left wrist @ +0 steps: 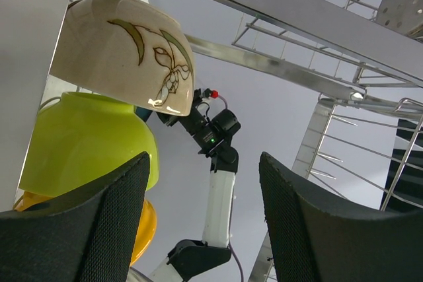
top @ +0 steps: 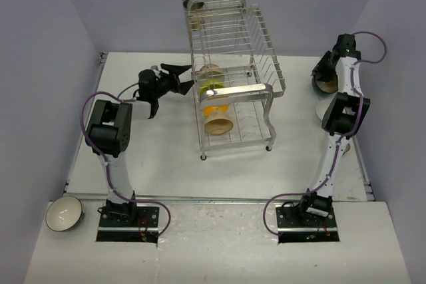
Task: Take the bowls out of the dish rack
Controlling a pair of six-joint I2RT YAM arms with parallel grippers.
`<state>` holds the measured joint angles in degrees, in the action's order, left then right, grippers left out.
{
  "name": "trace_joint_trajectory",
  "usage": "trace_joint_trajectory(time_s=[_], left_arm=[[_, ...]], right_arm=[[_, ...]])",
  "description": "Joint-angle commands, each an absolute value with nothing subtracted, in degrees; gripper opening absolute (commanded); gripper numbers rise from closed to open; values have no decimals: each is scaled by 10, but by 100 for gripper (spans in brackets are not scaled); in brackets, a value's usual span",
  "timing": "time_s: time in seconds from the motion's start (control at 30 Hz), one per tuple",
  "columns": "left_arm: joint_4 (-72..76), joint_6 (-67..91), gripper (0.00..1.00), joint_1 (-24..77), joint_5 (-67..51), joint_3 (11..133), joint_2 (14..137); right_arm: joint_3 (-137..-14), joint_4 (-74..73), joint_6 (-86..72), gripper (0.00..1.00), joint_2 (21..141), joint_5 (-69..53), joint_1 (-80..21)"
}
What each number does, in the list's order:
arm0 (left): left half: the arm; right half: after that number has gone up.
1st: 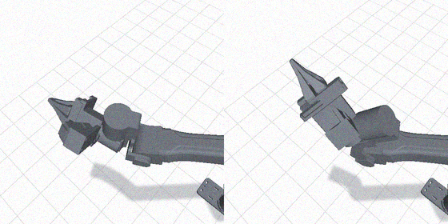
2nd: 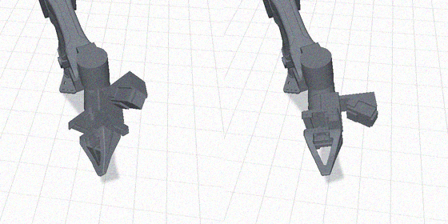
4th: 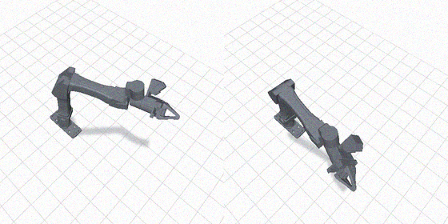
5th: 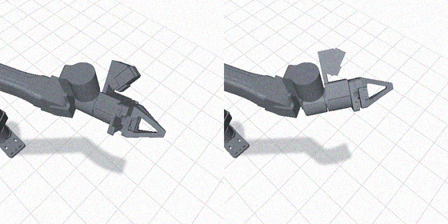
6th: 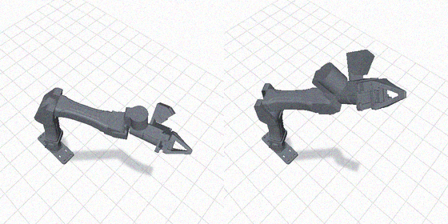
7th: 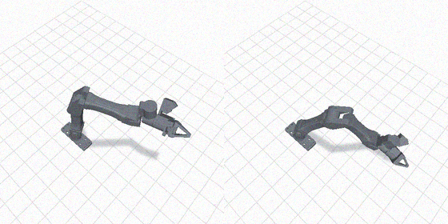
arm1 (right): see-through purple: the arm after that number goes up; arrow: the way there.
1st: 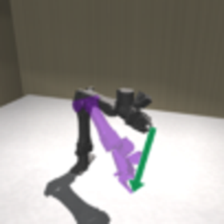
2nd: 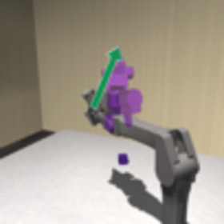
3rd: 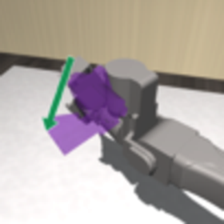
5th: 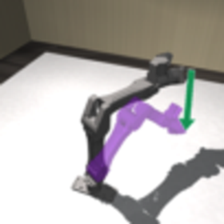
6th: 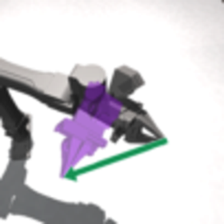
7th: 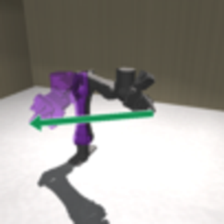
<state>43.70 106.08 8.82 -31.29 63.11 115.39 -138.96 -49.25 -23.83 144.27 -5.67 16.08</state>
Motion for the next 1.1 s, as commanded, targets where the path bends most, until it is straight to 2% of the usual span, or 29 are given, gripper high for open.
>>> trace_joint_trajectory(time_s=[0.0,0.3,0.43,0.7,0.77,0.8,0.87,0.9,1.07], left_arm=[[466,1071,68,94,-319,649,1152],[466,1072,68,102,-313,655,1149],[461,1070,68,101,-309,654,1143],[447,1064,68,97,-304,653,1140],[439,1063,68,92,-301,655,1139],[436,1063,68,89,-300,657,1139],[429,1064,68,85,-299,671,1139],[418,1064,68,85,-300,677,1141],[375,1047,67,91,-293,709,1132]], right_arm=[[-1417,-486,-229,41,1429,-62,159],[-1402,-492,-235,50,1383,-67,147],[-1403,-493,-238,58,1363,-73,144],[-1388,-514,-253,59,1306,-82,128],[-1362,-532,-259,47,1277,-82,105],[-1352,-536,-258,35,1267,-83,95],[-1312,-545,-258,19,1238,-76,67],[-1295,-546,-261,0,1227,-82,60],[-1161,-544,-303,0,1152,-122,34]])
